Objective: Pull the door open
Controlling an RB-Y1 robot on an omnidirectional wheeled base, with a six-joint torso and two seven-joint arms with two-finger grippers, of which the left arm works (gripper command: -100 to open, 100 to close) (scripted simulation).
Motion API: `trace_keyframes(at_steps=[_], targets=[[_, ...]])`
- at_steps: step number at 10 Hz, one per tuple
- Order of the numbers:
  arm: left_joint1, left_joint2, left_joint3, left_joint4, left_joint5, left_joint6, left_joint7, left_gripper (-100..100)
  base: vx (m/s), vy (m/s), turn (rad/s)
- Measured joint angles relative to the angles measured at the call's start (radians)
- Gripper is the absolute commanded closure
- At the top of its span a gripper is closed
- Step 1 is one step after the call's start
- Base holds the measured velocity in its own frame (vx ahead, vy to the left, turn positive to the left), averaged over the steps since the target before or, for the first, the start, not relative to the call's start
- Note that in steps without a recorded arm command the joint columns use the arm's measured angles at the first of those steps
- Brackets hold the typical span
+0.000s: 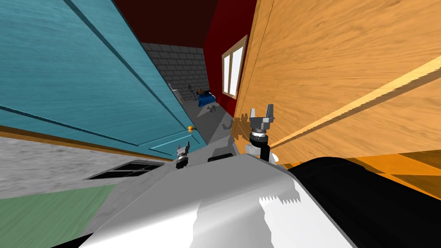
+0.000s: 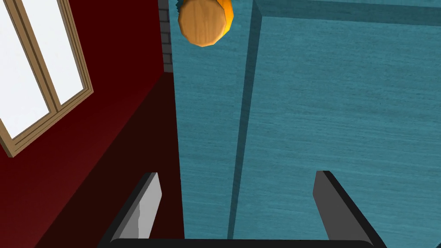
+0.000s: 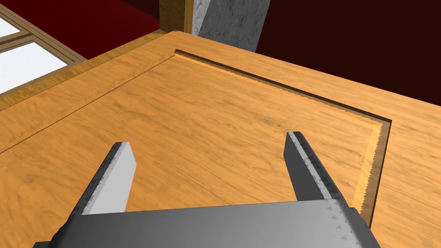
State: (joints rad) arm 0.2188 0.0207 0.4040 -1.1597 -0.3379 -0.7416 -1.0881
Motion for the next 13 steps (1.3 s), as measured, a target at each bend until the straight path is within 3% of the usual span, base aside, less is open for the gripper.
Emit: trace_keyframes(at_steps=[5,7,9,13], targets=[[-0.03,-0.032,0.035,0.102,-0.026,-0.026,-0.1,-100,0.111,0.009,-0.034],[-0.029,-0.055,0.043,0.12,-0.037,-0.031,-0.135,-100,0.098,0.008,-0.027],[-0.04,-0.061,0.05,0.148,-0.04,-0.041,-0.156,-100,0.057,-0.005,-0.011],[-0.04,0.008,0.052,0.172,-0.021,-0.052,-0.139,-100,0.168,-0.002,-0.021]])
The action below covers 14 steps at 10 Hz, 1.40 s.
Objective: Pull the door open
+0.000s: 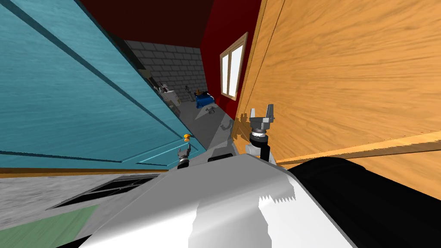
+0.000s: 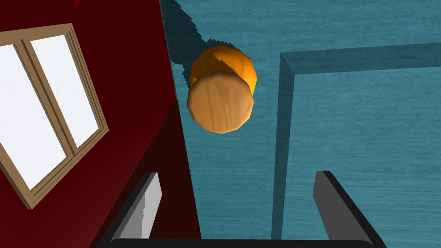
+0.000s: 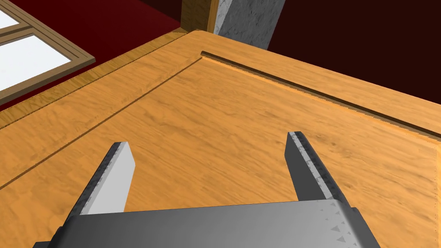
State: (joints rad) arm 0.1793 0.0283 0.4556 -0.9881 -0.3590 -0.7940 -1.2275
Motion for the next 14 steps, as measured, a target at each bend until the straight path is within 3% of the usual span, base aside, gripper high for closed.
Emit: trace_keyframes(at_steps=[2,5,6,12,14], targets=[[-0.015,0.035,0.007,0.049,0.016,-0.021,0.007,-100,0.221,-0.014,-0.023],[-0.013,0.057,0.008,0.072,0.036,-0.032,0.026,-100,0.175,0.008,-0.017],[-0.013,0.058,0.008,0.072,0.037,-0.033,0.028,100,-0.013,-0.005,0.002],[-0.011,0.056,0.006,0.075,0.034,-0.03,0.025,100,-0.021,-0.001,-0.009],[-0.016,0.059,0.0,0.077,0.048,-0.029,0.059,100,-0.055,0.011,-0.031]])
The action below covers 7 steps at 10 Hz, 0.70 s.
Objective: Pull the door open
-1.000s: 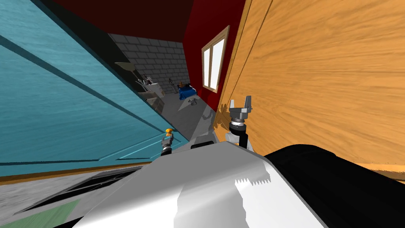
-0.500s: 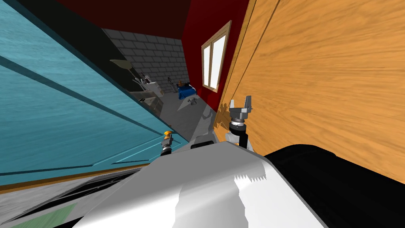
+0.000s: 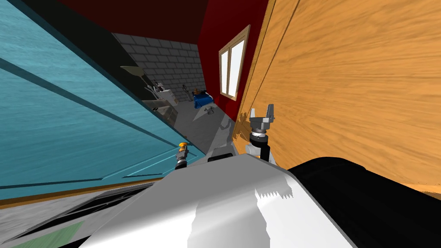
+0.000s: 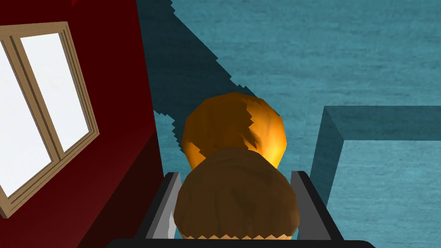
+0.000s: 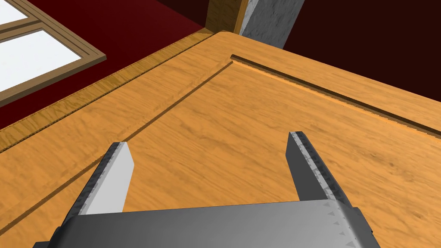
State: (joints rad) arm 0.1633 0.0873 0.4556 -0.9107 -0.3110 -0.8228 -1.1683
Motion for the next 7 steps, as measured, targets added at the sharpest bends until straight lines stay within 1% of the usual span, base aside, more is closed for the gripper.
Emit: trace_keyframes(at_steps=[4,7], targets=[[-0.008,0.003,-0.014,0.008,0.03,-0.003,0.079,100,-0.057,0.004,-0.03],[-0.014,0.006,-0.028,0.008,0.06,-0.002,0.156,100,-0.081,0.013,-0.042]])
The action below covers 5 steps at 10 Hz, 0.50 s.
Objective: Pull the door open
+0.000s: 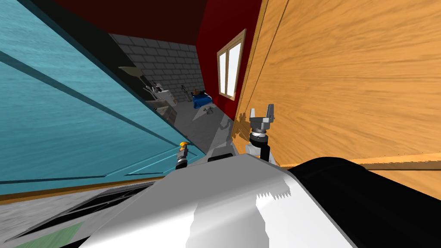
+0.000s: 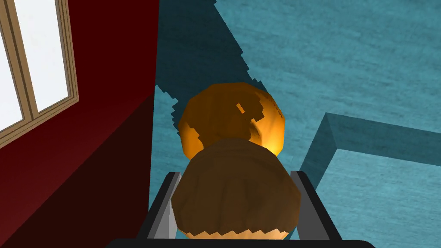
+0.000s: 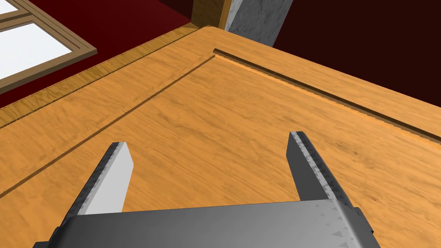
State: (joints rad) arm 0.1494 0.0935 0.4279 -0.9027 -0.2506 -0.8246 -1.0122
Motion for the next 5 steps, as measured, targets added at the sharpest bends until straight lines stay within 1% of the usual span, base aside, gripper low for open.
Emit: trace_keyframes(at_steps=[3,5], targets=[[-0.012,0.006,-0.015,0.013,0.036,-0.005,0.083,100,-0.075,0.008,-0.041],[-0.018,0.007,-0.021,0.019,0.052,-0.006,0.126,100,-0.059,0.008,-0.035]])
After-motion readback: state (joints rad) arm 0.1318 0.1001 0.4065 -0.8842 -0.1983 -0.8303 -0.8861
